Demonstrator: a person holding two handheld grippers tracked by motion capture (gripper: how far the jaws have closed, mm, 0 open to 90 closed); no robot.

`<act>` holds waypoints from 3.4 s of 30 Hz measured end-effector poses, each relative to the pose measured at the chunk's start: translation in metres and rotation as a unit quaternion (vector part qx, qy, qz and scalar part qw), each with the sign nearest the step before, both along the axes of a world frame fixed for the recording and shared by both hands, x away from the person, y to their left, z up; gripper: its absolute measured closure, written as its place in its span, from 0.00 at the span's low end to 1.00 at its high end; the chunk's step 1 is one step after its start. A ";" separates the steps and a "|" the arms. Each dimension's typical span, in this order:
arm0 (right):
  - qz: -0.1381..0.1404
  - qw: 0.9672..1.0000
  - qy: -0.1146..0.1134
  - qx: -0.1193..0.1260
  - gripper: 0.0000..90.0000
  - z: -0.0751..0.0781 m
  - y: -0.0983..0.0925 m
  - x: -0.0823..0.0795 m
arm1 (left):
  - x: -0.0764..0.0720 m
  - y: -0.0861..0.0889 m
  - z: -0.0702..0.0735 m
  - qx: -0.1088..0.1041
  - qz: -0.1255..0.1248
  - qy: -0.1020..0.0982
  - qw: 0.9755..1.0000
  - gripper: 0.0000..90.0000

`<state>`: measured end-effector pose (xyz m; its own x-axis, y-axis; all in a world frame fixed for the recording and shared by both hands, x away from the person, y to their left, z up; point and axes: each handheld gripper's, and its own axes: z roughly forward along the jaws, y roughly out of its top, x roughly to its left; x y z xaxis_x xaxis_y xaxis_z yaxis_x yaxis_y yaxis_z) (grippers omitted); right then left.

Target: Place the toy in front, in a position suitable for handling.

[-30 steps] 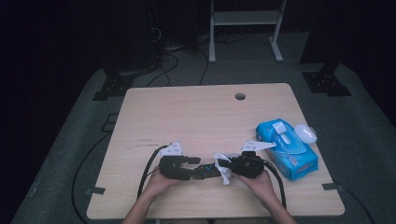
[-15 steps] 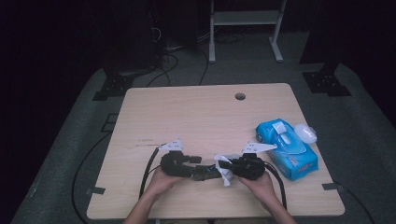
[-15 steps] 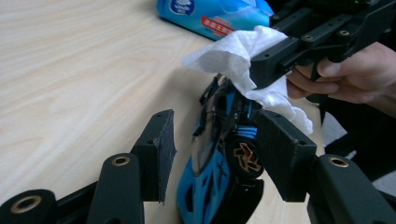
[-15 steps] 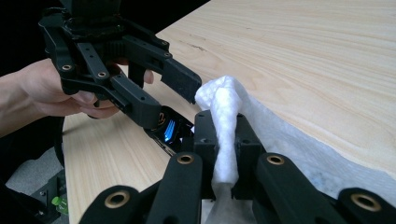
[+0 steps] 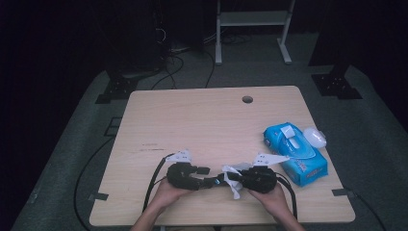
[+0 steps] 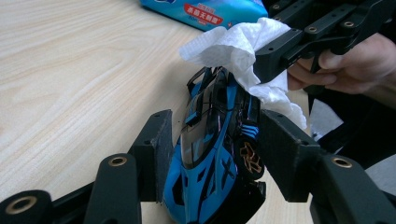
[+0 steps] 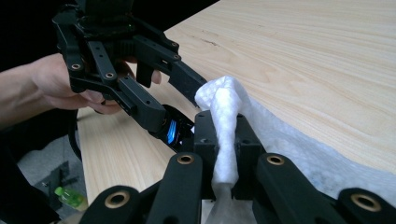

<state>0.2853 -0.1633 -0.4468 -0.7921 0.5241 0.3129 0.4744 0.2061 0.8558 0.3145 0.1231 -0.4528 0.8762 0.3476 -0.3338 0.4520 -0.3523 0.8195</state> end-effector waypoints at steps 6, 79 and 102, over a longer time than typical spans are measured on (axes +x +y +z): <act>0.008 1.000 -0.004 -0.012 0.92 0.001 -0.001 -0.008 | -0.006 -0.004 0.000 0.020 -0.008 -0.008 1.000 0.44; -0.074 0.996 -0.030 -0.039 0.91 0.000 -0.104 -0.032 | 0.000 -0.092 -0.010 0.200 -0.070 -0.138 0.968 0.30; -0.101 0.991 -0.007 -0.090 0.74 -0.017 -0.104 -0.020 | 0.051 -0.086 -0.011 0.222 -0.037 -0.108 0.968 0.30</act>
<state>0.2656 -0.2678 -0.4636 -0.6684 0.7195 0.1884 0.5095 0.2584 0.8207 0.3651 0.0371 -0.4637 0.9370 0.3483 0.0281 0.2469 -0.7169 0.6520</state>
